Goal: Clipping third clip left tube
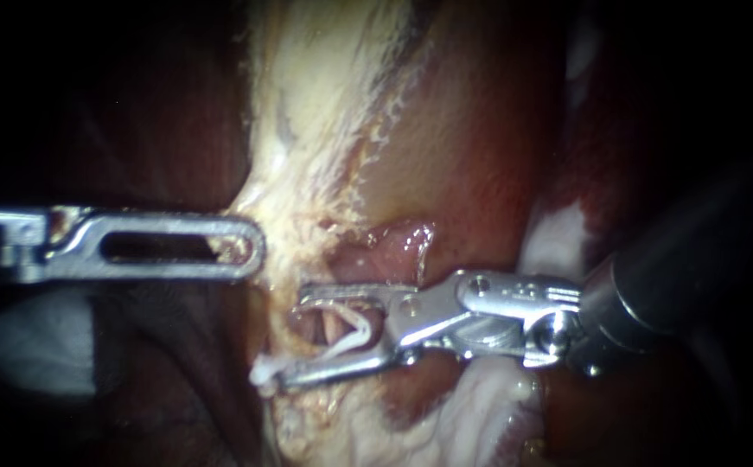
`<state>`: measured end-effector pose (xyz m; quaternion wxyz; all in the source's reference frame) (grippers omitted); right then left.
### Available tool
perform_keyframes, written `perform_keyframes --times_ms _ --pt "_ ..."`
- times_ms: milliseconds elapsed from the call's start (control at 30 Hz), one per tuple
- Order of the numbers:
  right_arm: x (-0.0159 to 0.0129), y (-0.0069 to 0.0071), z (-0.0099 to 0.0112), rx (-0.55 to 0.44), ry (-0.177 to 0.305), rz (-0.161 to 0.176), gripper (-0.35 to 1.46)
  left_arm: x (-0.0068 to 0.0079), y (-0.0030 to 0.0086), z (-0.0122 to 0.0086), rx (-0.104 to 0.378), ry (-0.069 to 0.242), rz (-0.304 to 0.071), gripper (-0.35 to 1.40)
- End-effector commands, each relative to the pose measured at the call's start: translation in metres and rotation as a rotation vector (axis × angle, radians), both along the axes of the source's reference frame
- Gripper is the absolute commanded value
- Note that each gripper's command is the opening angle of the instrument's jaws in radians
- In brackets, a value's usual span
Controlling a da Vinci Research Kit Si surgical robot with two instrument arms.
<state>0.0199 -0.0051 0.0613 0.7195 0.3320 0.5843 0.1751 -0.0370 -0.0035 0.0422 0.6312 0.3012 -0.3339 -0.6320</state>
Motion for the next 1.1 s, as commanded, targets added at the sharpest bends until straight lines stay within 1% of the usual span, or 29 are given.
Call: perform_keyframes --times_ms 33,133,267,500,600,833,967,1100 --pt "0.0003 -0.0003 -0.0004 -0.001 0.015 -0.016 0.57 0.0 0.0 0.0002 0.0 -0.001 0.001 -0.35" --pt "0.0012 -0.001 -0.001 -0.006 0.033 -0.036 0.57 0.0 0.0 0.0002 0.0 -0.001 0.001 -0.35" --pt "0.0021 -0.0018 -0.001 -0.018 0.051 -0.059 0.57 0.0 0.0 0.0003 0.0 -0.002 0.001 -0.35" --pt "0.003 -0.0023 -0.0006 -0.005 0.077 -0.075 0.57 0.0 0.0001 0.0003 0.0 -0.002 0.001 -0.35" --pt "0.0032 -0.0023 -0.0005 0.003 0.095 -0.074 0.57 0.0 0.0001 0.0003 0.0 -0.002 0.001 -0.35" --pt "0.0034 -0.0016 -0.0009 0.01 0.124 -0.052 0.57 0.0 0.0001 0.0003 0.0 -0.002 0.001 -0.35" --pt "0.0033 -0.0008 -0.0014 0.024 0.135 -0.04 0.56 0.0 0.0001 0.0003 0.0 -0.002 0.001 -0.35" --pt "0.0035 0.0004 -0.0019 0.038 0.139 -0.034 0.56 0.0 0.0001 0.0004 0.0 -0.002 0.001 -0.35"
